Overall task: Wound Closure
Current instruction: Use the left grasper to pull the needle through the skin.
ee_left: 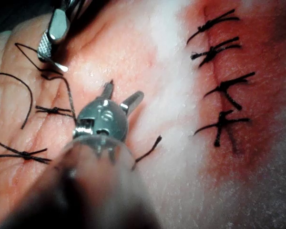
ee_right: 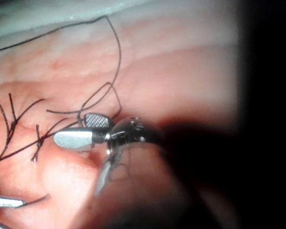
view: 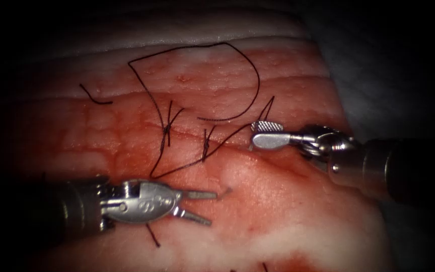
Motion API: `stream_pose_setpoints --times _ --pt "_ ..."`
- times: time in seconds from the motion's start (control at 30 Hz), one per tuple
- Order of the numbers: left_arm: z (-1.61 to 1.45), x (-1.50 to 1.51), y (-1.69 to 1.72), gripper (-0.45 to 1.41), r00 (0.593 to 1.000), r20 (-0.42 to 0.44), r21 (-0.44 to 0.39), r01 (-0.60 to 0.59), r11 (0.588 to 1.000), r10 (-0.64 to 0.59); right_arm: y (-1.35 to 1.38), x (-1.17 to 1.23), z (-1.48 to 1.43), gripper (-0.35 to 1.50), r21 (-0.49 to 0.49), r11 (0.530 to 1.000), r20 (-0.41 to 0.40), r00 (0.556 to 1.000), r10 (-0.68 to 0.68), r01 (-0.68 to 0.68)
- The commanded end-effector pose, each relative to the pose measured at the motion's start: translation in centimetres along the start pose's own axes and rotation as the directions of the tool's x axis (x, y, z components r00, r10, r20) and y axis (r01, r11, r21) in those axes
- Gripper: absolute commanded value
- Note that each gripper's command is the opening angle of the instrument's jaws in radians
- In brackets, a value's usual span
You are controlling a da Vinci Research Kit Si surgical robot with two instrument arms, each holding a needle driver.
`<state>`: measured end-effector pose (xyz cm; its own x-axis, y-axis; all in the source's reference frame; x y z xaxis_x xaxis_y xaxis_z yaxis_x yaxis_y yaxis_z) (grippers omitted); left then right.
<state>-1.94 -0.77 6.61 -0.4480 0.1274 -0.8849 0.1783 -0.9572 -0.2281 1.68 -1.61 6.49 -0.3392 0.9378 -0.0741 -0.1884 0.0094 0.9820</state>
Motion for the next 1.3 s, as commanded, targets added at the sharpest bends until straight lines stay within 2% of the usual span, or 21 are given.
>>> stream_pose_setpoints --times 0.03,0.2,0.3,0.53,0.6,0.7,0.73,0.77,0.8,0.93,0.97,1.0,1.03,1.13,1.17,1.2,1.27,1.3 --pt "0.11 -0.03 -0.05 0.12 1.0 -0.012 -0.014 -0.013 1.0 0.013 0.1 0.05 -0.01 0.98 -0.001 1.0 0.009 1.0 -0.002 0.002" --pt "0.22 -0.05 -0.18 0.14 0.996 -0.043 -0.043 -0.076 0.996 0.074 0.13 0.08 -0.11 0.96 -0.001 1.0 0.026 1.0 -0.002 0.002" --pt "0.3 -0.14 -0.32 0.19 0.994 -0.068 -0.044 -0.091 0.995 0.088 0.16 -0.04 -0.11 0.83 -0.028 0.999 0.06 0.998 -0.014 0.016" --pt "0.42 -0.27 -0.51 0.17 0.992 -0.094 -0.068 -0.085 0.994 0.078 0.19 -0.12 -0.1 0.81 -0.027 0.999 0.062 0.998 -0.023 0.024" --pt "0.44 -0.27 -0.52 0.09 0.992 -0.103 -0.078 -0.075 0.994 0.066 0.18 -0.13 -0.11 0.81 -0.026 0.999 0.063 0.998 -0.023 0.024" --pt "0.47 -0.27 -0.5 -0.26 0.992 -0.122 -0.106 -0.055 0.993 0.042 0.17 -0.14 -0.14 0.79 -0.025 0.999 0.066 0.998 -0.023 0.024" --pt "0.48 -0.26 -0.49 -0.45 0.99 -0.143 -0.138 -0.036 0.99 0.016 0.15 -0.16 -0.16 0.74 -0.022 0.999 0.069 0.997 -0.022 0.024" --pt "0.48 -0.26 -0.49 -0.45 0.99 -0.143 -0.138 -0.036 0.99 0.016 0.15 -0.16 -0.16 0.74 -0.022 0.999 0.069 0.997 -0.022 0.024" --pt "0.48 -0.25 -0.48 -0.45 0.987 -0.159 -0.169 -0.011 0.985 -0.016 0.12 -0.17 -0.19 0.69 -0.021 1.0 0.071 0.997 -0.021 0.022" --pt "0.44 -0.23 -0.47 -0.45 0.978 -0.174 -0.237 0.07 0.969 -0.113 -0.02 -0.15 -0.25 0.69 -0.009 0.999 0.073 0.996 -0.05 0.05" --pt "0.43 -0.22 -0.47 -0.45 0.973 -0.17 -0.252 0.109 0.961 -0.155 -0.06 -0.14 -0.26 0.71 -0.003 0.998 0.073 0.995 -0.069 0.07" --pt "0.41 -0.19 -0.48 -0.45 0.958 -0.166 -0.297 0.177 0.938 -0.233 -0.16 -0.11 -0.26 0.84 0.015 0.992 0.068 0.99 -0.124 0.123" --pt "0.37 -0.16 -0.49 -0.45 0.93 -0.158 -0.356 0.259 0.898 -0.331 -0.27 -0.11 -0.26 0.93 0.044 0.984 0.07 0.982 -0.175 0.172" --pt "0.3 -0.07 -0.54 -0.45 0.873 -0.169 -0.418 0.357 0.836 -0.457 -0.47 -0.21 -0.24 0.83 0.056 0.95 0.094 0.946 -0.311 0.307" --pt "0.25 -0.03 -0.57 -0.45 0.84 -0.177 -0.446 0.396 0.803 -0.512 -0.58 -0.27 -0.2 0.79 0.05 0.92 0.108 0.914 -0.391 0.388" --pt "0.25 -0.03 -0.57 -0.45 0.84 -0.177 -0.446 0.396 0.803 -0.512 -0.58 -0.27 -0.2 0.79 0.05 0.92 0.108 0.914 -0.391 0.388" --pt "0.19 0.02 -0.6 -0.45 0.804 -0.168 -0.471 0.443 0.763 -0.57 -0.72 -0.34 -0.14 0.81 0.049 0.879 0.094 0.874 -0.477 0.474" --pt "0.13 0.07 -0.61 -0.45 0.773 -0.162 -0.496 0.473 0.728 -0.613 -0.83 -0.42 -0.07 0.83 0.056 0.841 0.085 0.837 -0.541 0.538"
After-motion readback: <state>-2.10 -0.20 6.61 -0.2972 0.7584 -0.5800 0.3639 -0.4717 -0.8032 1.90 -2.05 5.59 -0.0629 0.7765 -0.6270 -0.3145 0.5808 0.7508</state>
